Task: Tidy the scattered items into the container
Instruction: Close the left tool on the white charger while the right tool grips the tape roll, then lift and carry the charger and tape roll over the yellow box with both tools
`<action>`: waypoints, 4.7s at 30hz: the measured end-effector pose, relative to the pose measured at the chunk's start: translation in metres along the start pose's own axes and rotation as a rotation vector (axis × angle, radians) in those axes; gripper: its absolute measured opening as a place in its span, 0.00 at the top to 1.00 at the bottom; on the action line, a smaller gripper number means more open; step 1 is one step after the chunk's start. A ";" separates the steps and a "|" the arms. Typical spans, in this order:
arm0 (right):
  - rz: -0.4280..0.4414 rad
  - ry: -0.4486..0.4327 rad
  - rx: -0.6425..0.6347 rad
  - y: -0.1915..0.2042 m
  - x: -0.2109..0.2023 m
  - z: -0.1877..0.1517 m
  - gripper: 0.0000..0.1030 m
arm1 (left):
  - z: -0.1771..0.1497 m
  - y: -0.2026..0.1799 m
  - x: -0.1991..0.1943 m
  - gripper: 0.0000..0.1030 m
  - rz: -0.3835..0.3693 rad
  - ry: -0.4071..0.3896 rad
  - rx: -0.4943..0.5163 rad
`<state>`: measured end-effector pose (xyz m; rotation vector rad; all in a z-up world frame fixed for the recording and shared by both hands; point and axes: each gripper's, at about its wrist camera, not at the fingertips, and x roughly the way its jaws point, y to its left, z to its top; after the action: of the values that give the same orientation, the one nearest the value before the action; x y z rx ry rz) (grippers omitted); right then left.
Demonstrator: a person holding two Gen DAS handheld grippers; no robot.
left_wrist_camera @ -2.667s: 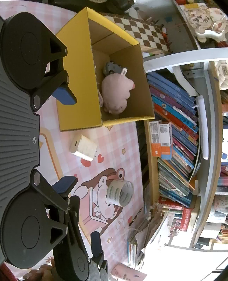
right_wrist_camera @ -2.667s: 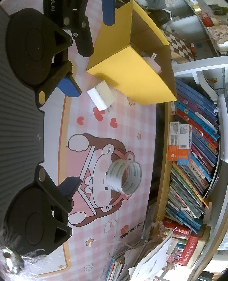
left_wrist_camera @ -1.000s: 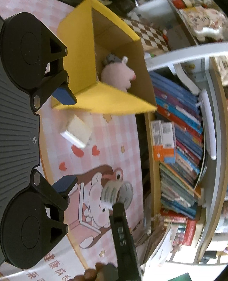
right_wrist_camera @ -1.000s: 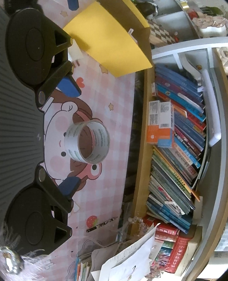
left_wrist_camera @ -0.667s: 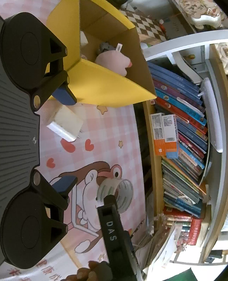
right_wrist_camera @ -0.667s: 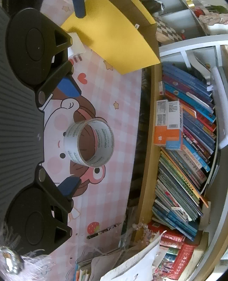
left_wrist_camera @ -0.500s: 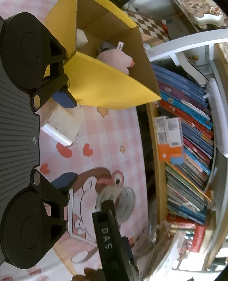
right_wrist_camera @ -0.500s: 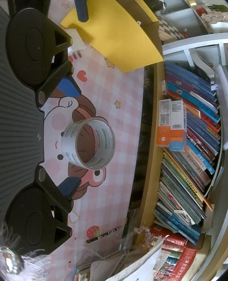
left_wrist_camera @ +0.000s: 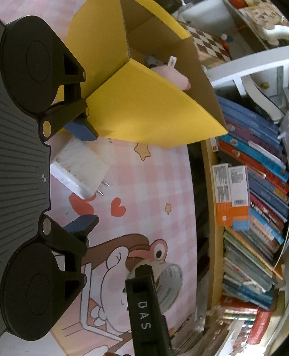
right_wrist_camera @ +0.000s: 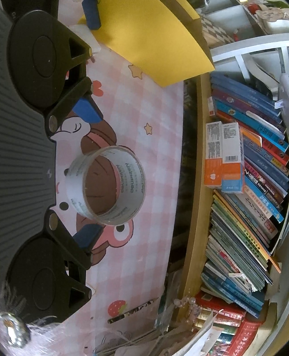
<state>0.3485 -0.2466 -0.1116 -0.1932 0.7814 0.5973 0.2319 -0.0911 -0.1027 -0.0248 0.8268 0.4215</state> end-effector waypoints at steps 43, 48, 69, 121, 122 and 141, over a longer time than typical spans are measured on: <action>-0.047 0.029 -0.035 -0.006 0.034 0.004 0.17 | 0.006 -0.004 0.019 0.37 -0.024 0.045 -0.135; -0.045 0.038 -0.032 -0.007 0.037 0.003 0.20 | 0.005 -0.004 0.018 0.53 -0.041 0.035 -0.117; -0.010 0.028 -0.033 0.003 -0.028 -0.024 0.21 | -0.008 -0.004 -0.025 0.57 -0.201 0.045 -0.016; -0.118 0.026 0.070 0.144 -0.131 -0.087 0.20 | -0.051 0.098 -0.120 0.57 -0.448 -0.088 0.132; -0.122 0.024 0.072 0.149 -0.132 -0.088 0.20 | -0.051 0.102 -0.121 0.57 -0.454 -0.092 0.137; -0.131 -0.038 0.036 0.235 -0.141 -0.076 0.20 | -0.060 0.179 -0.136 0.57 -0.469 -0.170 0.128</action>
<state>0.0899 -0.1439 -0.0522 -0.1972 0.7362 0.4618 0.0410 0.0138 -0.0208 -0.0619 0.6531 -0.0714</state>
